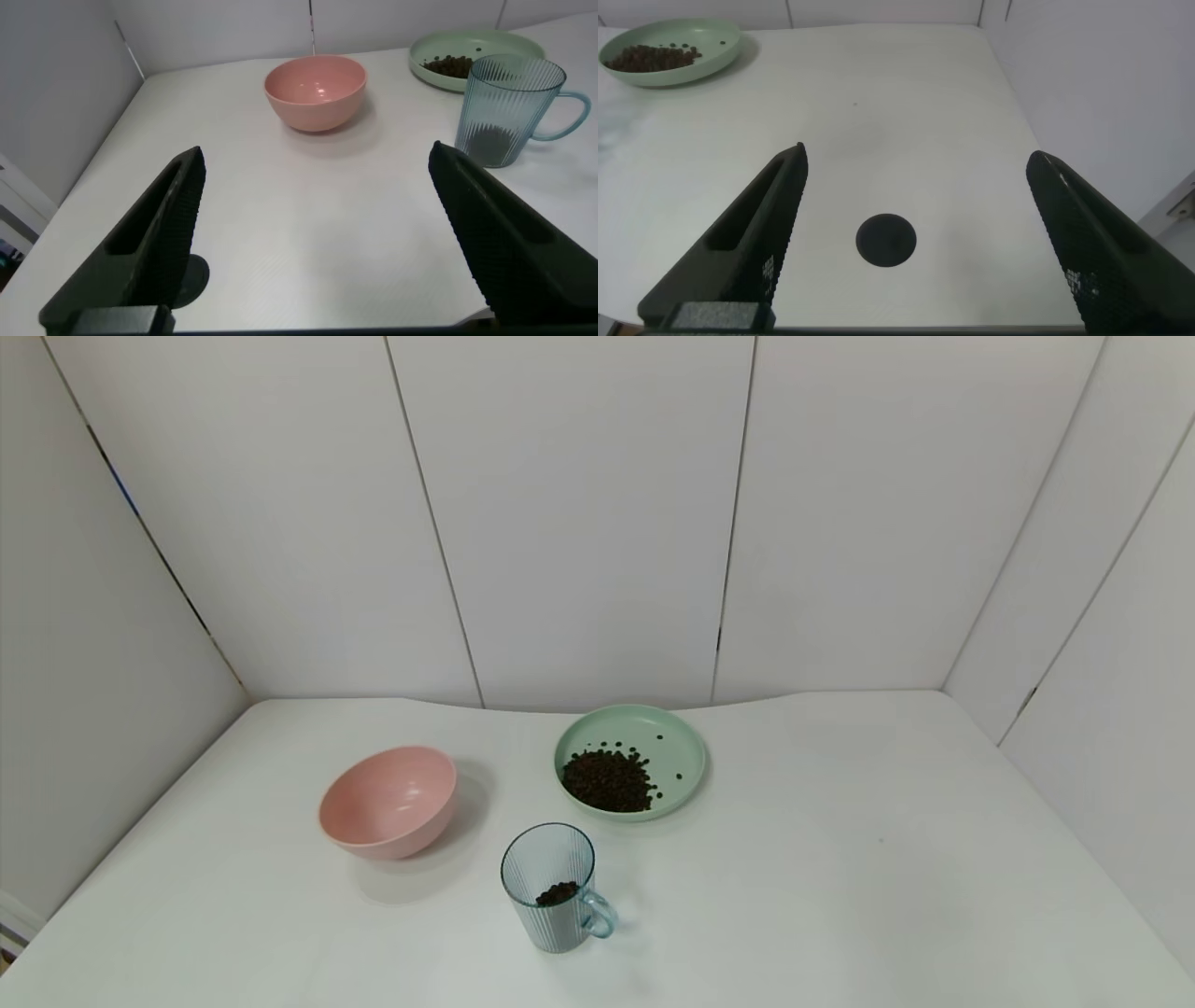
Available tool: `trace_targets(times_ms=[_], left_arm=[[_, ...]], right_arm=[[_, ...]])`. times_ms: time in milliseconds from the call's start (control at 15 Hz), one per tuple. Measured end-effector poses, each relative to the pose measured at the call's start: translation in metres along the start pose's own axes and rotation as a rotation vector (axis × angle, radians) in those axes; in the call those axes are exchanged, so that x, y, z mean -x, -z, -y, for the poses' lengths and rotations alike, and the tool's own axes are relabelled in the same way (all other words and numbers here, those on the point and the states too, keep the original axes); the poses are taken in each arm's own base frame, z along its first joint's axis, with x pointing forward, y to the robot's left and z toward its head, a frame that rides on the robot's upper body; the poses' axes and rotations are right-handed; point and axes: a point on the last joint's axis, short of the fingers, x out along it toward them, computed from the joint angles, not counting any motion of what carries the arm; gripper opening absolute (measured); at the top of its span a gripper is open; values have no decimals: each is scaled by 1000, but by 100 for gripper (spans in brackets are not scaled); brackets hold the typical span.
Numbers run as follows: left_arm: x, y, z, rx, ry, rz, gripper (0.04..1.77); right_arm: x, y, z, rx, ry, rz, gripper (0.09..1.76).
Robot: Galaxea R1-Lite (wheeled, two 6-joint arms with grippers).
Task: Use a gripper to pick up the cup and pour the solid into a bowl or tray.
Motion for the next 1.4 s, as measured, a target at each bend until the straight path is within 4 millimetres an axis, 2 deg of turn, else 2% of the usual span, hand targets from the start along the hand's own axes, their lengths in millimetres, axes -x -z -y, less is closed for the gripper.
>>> trace_targets(times_ms=[333, 1400], left_arm=[[0, 7, 1, 84, 5, -64, 172], [0, 6, 1, 89, 4, -59, 172]], right_arm=[[0, 0, 0, 0, 0, 0, 171], [0, 0, 0, -1, 0, 1, 171]])
